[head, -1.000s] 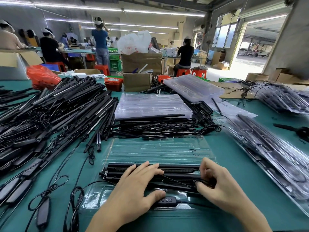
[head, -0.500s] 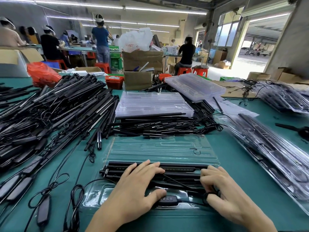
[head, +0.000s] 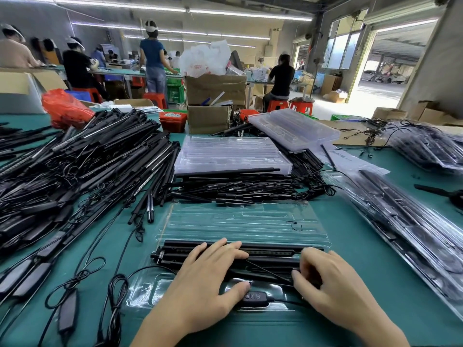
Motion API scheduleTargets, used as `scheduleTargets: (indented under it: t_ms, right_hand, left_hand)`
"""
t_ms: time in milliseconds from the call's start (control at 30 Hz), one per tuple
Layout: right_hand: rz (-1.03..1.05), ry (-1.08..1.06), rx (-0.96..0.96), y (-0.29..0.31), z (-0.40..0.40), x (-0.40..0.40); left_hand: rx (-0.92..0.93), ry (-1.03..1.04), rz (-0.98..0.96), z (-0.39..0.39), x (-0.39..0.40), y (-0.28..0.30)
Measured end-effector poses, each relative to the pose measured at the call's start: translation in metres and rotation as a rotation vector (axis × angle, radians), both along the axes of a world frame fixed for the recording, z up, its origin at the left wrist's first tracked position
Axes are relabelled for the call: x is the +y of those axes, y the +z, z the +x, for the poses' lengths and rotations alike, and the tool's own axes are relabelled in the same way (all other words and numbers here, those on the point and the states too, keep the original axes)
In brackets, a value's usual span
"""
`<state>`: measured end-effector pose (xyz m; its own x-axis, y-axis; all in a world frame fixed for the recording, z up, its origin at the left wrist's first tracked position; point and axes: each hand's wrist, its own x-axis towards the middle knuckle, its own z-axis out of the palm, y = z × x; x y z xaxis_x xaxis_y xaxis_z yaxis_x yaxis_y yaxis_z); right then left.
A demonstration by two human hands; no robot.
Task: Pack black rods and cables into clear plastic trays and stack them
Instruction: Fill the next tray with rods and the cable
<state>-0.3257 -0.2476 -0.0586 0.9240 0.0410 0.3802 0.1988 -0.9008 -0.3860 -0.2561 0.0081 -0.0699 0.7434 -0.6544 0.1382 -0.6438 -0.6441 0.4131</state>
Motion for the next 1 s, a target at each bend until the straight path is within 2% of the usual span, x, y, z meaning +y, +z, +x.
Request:
scheduleTargets:
  t_ms: [100,167,400,567,667,767,867,1000]
  right_hand:
    - [0.046,-0.066,-0.019,-0.001,-0.001,0.001]
    - [0.006,-0.079,-0.074,-0.002,-0.003,0.0]
    - [-0.028,-0.009,-0.182,-0.003,-0.005,0.0]
    - [0.087,-0.041,-0.115,-0.004,-0.006,0.0]
    - [0.133,0.036,-0.023,0.0,-0.007,0.001]
    - [0.093,0.149,0.064,0.006,-0.011,-0.001]
    - [0.02,0.154,0.083,0.008,-0.015,-0.003]
    - [0.092,0.143,0.132,0.009,-0.014,-0.005]
  left_hand:
    - [0.001,-0.003,-0.003,0.001,0.0,0.001]
    - [0.001,-0.005,0.0,0.0,0.0,0.001]
    - [0.004,-0.008,-0.007,0.0,0.0,0.0]
    - [-0.006,-0.012,0.002,0.001,0.001,0.001]
    - [-0.014,-0.015,0.011,0.001,0.001,0.0]
    - [-0.012,-0.018,0.01,0.001,0.001,-0.001]
    - [-0.006,-0.021,0.012,0.001,0.001,0.0]
    - [-0.012,-0.02,0.023,0.001,0.001,0.001]
